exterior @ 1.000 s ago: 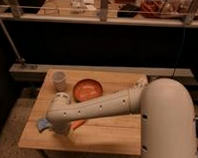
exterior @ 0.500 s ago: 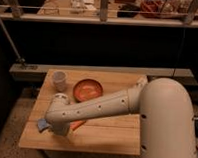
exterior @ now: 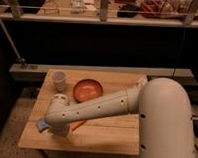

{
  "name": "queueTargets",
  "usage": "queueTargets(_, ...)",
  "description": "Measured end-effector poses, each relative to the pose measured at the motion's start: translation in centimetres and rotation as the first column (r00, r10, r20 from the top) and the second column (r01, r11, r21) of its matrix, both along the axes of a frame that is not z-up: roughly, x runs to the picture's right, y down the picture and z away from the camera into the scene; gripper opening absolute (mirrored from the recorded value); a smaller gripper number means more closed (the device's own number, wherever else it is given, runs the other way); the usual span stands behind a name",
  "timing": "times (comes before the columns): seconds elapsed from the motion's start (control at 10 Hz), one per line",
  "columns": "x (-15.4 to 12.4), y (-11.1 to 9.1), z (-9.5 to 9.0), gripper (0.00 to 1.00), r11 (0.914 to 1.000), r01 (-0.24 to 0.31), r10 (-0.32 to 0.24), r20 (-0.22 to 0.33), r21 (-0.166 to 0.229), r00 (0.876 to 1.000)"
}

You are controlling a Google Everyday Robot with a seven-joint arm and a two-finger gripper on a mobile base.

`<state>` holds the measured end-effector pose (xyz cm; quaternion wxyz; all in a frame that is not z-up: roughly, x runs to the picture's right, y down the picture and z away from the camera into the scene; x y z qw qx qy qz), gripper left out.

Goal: Place the pepper on the white sponge

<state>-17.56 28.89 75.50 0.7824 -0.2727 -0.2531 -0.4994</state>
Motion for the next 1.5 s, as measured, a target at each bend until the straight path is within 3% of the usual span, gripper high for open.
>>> queueTargets(1.5, 0.4, 1.6, 0.7, 0.80, 0.9997, 0.025, -0.025, 0.003, 0.002, 1.000)
